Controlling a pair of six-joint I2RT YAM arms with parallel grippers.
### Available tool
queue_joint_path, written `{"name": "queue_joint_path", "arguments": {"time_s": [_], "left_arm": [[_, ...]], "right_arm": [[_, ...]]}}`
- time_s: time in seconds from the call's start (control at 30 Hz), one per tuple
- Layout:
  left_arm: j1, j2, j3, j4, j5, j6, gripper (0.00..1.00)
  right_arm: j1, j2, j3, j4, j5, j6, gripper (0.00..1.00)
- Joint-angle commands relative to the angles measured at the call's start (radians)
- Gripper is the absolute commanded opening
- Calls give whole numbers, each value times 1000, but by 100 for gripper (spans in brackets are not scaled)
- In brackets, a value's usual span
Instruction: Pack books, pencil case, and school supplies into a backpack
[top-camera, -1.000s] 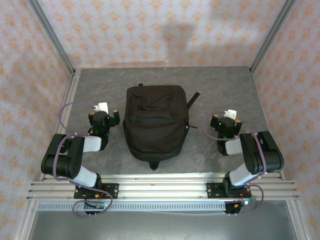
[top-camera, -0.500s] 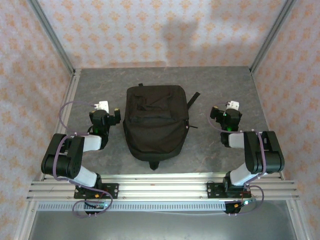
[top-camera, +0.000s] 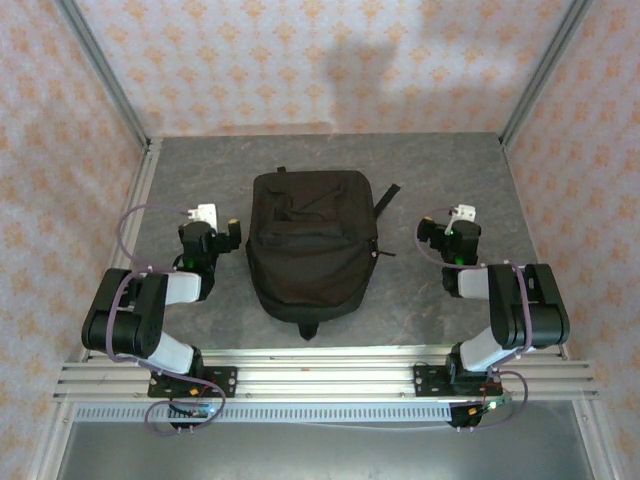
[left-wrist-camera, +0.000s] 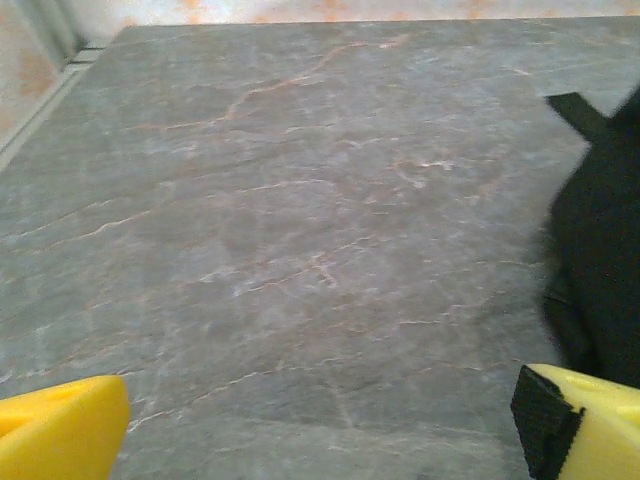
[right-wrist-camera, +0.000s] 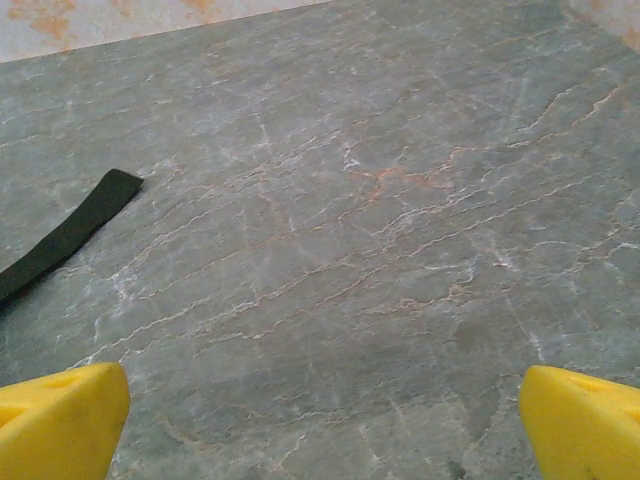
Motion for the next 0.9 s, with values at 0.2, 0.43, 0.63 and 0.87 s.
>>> {"name": "queue_joint_path", "arguments": {"time_s": [0.2, 0.43, 0.63, 0.87], "left_arm": [[3, -4, 21, -2, -95, -32, 100], [2, -5, 19, 1, -94, -31, 100], [2, -5, 19, 1, -96, -31, 100], [-14, -2, 22, -2, -114, -19, 100]], "right_arm": [[40, -6, 10, 5, 122, -7, 99], [37, -6, 12, 3, 118, -4, 99], [36, -6, 12, 1, 113, -3, 99], [36, -6, 13, 0, 113, -2, 99]]}}
